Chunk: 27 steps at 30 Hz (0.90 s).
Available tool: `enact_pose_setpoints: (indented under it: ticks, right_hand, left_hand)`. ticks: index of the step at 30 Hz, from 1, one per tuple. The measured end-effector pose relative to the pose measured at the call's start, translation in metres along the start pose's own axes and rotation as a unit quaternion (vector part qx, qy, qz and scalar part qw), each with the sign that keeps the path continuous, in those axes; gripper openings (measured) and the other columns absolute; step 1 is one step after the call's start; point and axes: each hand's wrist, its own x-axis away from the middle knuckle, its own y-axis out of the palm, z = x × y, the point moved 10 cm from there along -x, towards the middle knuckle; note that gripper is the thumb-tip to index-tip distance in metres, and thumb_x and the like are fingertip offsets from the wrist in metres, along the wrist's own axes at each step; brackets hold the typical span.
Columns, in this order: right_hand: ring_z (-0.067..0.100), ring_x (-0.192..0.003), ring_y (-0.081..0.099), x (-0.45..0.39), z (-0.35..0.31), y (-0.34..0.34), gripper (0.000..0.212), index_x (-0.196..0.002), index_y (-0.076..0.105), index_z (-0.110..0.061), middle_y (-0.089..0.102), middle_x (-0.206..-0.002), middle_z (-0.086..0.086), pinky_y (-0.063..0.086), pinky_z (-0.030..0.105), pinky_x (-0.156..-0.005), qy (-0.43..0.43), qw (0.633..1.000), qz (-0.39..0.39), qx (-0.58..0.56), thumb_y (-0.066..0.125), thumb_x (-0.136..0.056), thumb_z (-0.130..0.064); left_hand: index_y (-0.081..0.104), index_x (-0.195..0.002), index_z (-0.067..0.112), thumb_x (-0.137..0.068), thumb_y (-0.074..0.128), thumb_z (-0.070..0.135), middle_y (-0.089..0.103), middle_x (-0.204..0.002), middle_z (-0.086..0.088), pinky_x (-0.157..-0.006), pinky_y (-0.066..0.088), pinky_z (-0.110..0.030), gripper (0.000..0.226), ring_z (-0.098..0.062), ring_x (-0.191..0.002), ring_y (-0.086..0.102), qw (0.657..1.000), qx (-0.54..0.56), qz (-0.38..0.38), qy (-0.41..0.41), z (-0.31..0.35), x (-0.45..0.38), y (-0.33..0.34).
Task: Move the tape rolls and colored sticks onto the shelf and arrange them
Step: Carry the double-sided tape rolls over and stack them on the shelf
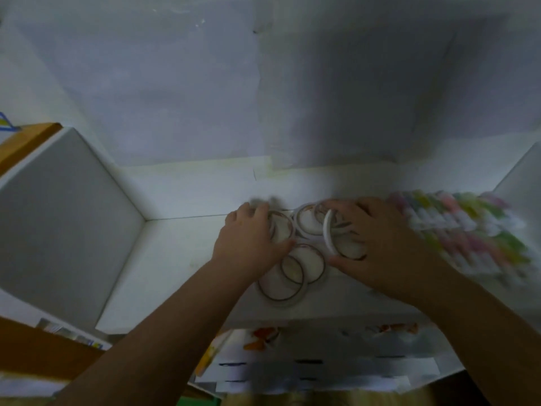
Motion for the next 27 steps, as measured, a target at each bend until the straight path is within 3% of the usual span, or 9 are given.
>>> enact_pose_setpoints:
  ticks: [4, 8, 13, 20, 24, 27]
  right_hand:
    - [0.011, -0.118, 0.038, 0.025, 0.011, -0.013, 0.084, -0.145, 0.031, -0.047, 0.037, -0.130, -0.011, 0.033, 0.023, -0.094, 0.018, 1.000, 0.017, 0.000, 0.074, -0.073, -0.058]
    - [0.006, -0.119, 0.033, 0.039, 0.023, -0.018, 0.084, -0.146, 0.028, -0.048, 0.033, -0.137, -0.012, 0.030, 0.022, -0.096, 0.037, 0.999, 0.019, -0.007, 0.072, -0.075, -0.061]
    - [0.013, -0.124, 0.038, 0.047, 0.034, -0.017, 0.083, -0.145, 0.026, -0.051, 0.034, -0.138, -0.011, 0.035, 0.025, -0.096, 0.057, 0.998, 0.022, -0.025, 0.071, -0.075, -0.061]
    - [0.015, -0.128, 0.037, 0.036, 0.020, -0.003, 0.083, -0.145, 0.032, -0.044, 0.035, -0.137, -0.011, 0.038, 0.032, -0.105, 0.037, 0.998, 0.022, -0.039, 0.073, -0.075, -0.058]
    - [0.013, -0.128, 0.038, 0.011, -0.009, 0.011, 0.084, -0.146, 0.035, -0.039, 0.038, -0.139, -0.008, 0.039, 0.030, -0.101, 0.002, 0.998, 0.030, -0.057, 0.075, -0.075, -0.055]
    - [0.011, -0.122, 0.038, -0.003, -0.042, 0.024, 0.081, -0.145, 0.036, -0.040, 0.038, -0.133, -0.009, 0.039, 0.027, -0.093, -0.025, 0.997, 0.026, -0.068, 0.075, -0.075, -0.052]
  left_hand:
    - [0.036, -0.146, 0.025, -0.069, 0.057, 0.081, 0.042, -0.148, -0.009, -0.107, 0.039, -0.045, 0.098, -0.033, -0.131, 0.042, 0.997, -0.047, -0.064, 0.012, 0.009, -0.022, 0.026]
    - [0.049, -0.138, 0.024, -0.069, 0.062, 0.079, 0.052, -0.136, -0.010, -0.098, 0.045, -0.041, 0.089, -0.033, -0.119, 0.051, 0.995, -0.059, -0.073, 0.013, 0.008, -0.030, 0.030]
    - [0.040, -0.144, 0.023, -0.073, 0.067, 0.069, 0.048, -0.141, -0.011, -0.099, 0.045, -0.043, 0.089, -0.034, -0.123, 0.047, 0.995, -0.056, -0.081, 0.005, 0.007, -0.032, 0.028]
    - [0.027, -0.151, 0.037, -0.076, 0.068, 0.055, 0.045, -0.141, -0.009, -0.100, 0.047, -0.044, 0.087, -0.032, -0.125, 0.047, 1.000, 0.020, 0.004, -0.005, -0.011, -0.003, -0.013]
    - [0.017, -0.152, 0.043, -0.074, 0.069, 0.060, 0.041, -0.140, -0.007, -0.096, 0.047, -0.040, 0.095, -0.028, -0.124, 0.048, 0.999, 0.022, 0.028, -0.027, -0.040, 0.032, -0.034]
    - [0.022, -0.148, 0.047, -0.070, 0.068, 0.069, 0.044, -0.135, -0.003, -0.091, 0.049, -0.036, 0.094, -0.024, -0.117, 0.053, 0.997, 0.030, 0.030, -0.058, -0.068, 0.059, -0.048]
